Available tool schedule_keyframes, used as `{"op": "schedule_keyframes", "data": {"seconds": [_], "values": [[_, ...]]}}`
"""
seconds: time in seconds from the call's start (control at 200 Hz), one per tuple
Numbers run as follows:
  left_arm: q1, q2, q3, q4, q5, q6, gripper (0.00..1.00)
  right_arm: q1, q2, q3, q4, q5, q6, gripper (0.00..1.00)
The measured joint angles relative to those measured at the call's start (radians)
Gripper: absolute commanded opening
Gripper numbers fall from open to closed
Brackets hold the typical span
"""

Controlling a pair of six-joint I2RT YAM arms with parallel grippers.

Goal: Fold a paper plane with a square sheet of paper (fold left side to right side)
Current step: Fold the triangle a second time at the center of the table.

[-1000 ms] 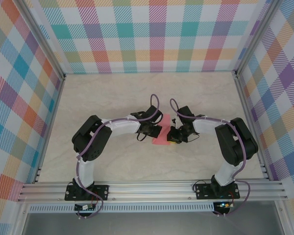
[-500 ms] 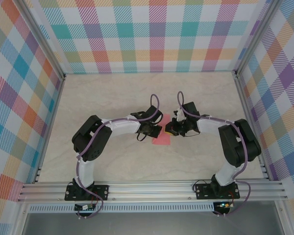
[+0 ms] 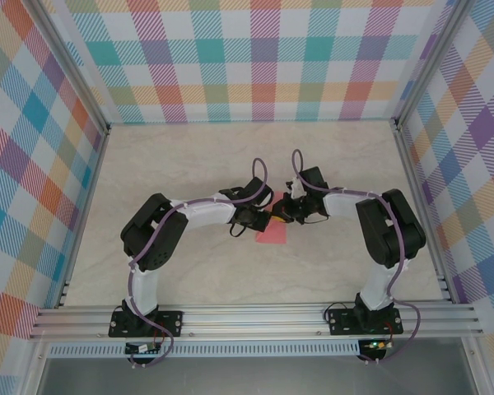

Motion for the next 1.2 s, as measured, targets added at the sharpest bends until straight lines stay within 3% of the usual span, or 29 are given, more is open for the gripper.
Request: {"op": "schedule_keyframes", "data": {"seconds": [0.73, 1.2], "values": [[0.003, 0.007, 0.01, -0.003, 0.008, 0.018, 0.06, 0.01, 0.034, 0.057, -0.135, 0.098, -0.101, 0.04], [0.003, 0.011, 0.012, -0.003, 0.013, 0.022, 0.16, 0.01, 0.042, 0.058, -0.179, 0.137, -0.137, 0.04]]}}
